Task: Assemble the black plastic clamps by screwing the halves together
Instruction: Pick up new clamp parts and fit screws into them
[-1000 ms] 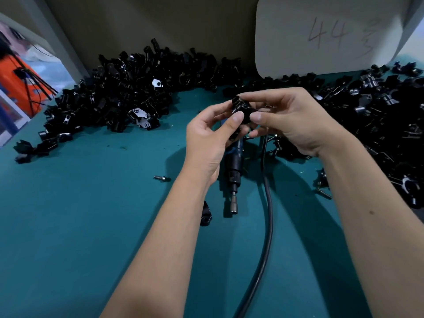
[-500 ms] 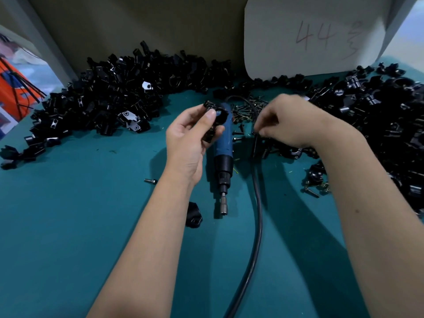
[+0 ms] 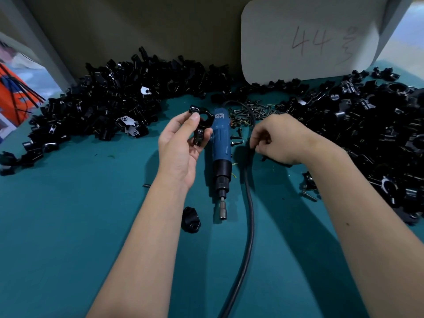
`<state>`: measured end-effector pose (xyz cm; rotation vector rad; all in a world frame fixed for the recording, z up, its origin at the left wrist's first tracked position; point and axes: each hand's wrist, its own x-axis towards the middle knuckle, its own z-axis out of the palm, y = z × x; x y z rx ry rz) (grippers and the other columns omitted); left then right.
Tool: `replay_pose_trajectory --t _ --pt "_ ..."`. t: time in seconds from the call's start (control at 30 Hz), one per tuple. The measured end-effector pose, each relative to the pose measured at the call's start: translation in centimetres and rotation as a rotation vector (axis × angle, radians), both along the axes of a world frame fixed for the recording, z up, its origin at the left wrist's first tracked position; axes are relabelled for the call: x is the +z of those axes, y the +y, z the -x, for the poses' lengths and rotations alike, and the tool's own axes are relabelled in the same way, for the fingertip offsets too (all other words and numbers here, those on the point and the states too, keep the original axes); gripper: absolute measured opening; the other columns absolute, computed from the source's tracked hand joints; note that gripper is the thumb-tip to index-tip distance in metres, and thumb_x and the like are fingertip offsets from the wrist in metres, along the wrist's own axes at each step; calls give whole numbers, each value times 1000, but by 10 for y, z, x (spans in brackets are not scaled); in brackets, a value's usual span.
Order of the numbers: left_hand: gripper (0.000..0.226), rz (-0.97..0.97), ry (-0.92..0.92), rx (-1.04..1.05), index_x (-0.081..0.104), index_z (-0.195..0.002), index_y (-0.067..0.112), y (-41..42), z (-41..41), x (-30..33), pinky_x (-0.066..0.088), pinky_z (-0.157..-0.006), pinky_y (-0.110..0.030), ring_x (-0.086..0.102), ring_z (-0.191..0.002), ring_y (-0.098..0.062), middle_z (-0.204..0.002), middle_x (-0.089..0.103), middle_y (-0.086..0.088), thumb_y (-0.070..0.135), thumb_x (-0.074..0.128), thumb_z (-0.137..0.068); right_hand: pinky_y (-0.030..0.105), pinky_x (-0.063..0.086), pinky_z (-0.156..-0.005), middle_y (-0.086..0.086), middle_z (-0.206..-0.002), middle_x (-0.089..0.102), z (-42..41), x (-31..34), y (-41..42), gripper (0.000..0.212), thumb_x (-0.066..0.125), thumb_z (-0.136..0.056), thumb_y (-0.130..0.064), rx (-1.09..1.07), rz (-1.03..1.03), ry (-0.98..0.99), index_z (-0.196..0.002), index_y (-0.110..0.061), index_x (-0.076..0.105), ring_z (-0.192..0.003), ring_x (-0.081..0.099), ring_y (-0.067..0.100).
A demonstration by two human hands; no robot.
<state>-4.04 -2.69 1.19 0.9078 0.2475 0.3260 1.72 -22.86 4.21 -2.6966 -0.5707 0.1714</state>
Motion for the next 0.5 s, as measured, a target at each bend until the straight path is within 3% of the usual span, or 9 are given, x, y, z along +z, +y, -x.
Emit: replay_pose_trajectory --t 0.13,0.23,0.37,0.5 --pt "5 -7 13 1 71 -94 11 0 0 0 59 -67 -23 71 -72 -21 -94 68 -5 6 72 -94 8 39 -62 -10 -84 68 -12 4 -4 13 73 -94 -13 -53 -175 -142 -90 -24 77 -78 60 1" --pt "6 -7 16 -2 71 -94 11 -1 -1 -1 59 -66 -24 71 -71 -22 -90 70 -3 5 72 -94 6 37 -58 -10 -84 65 -21 3 8 11 70 -98 -16 -67 -211 -175 -87 -22 70 -76 59 2" --pt "6 -7 20 -5 72 -93 11 -1 -1 -1 59 -65 -24 71 -70 -22 -91 71 -5 5 72 -94 26 52 -72 -3 -85 66 -37 -2 26 13 68 -97 -7 -36 -139 -133 -91 -18 71 -81 68 20" --pt "4 7 27 -8 71 -94 10 1 -1 -1 60 -68 -24 71 -72 -23 -103 66 -11 6 72 -94 25 46 -75 -2 -89 64 -44 -8 38 7 78 -91 -19 38 -11 -120 -97 -19 76 -83 62 21"
